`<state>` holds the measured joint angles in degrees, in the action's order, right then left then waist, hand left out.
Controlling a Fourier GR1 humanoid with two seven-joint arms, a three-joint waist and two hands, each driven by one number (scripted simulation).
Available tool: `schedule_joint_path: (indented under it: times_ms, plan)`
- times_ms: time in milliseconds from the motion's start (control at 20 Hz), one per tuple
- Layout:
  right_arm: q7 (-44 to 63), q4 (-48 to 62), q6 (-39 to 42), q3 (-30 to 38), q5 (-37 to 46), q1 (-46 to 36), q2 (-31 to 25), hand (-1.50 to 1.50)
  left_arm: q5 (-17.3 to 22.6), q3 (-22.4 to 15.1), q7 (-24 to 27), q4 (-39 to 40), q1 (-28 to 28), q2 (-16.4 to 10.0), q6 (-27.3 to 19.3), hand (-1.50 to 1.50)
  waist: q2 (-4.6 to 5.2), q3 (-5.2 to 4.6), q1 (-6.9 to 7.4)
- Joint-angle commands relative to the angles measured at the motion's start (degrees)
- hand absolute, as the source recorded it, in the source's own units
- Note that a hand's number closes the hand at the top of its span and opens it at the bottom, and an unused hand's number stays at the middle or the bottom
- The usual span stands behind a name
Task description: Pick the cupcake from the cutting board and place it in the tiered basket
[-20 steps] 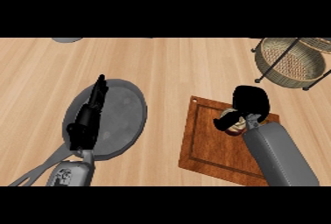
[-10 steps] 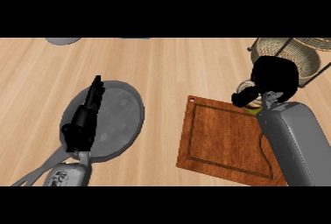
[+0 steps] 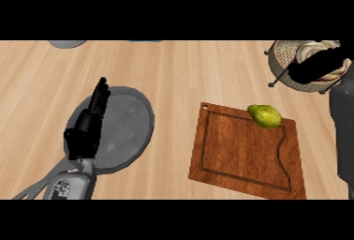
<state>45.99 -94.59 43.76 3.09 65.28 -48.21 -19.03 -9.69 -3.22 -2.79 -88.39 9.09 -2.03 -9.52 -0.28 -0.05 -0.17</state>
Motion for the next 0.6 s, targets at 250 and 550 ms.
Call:
schedule_joint_path:
  times_ms: [250, 550]
  plan:
    - [3.43, 5.31, -1.49, 13.10, -3.57, -11.05, 1.19, 1.50, 0.75, -0.12, -1.69, -3.02, -0.49, -0.60, 1.39, 0.00, 0.27, 0.04, 0.79]
    - [-1.42, 18.58, -7.71, 12.86, -3.17, -16.31, -3.11, 1.50, -0.44, -1.24, -1.41, -1.55, -0.22, 1.26, 0.08, 0.00, 0.44, 0.03, 0.96]
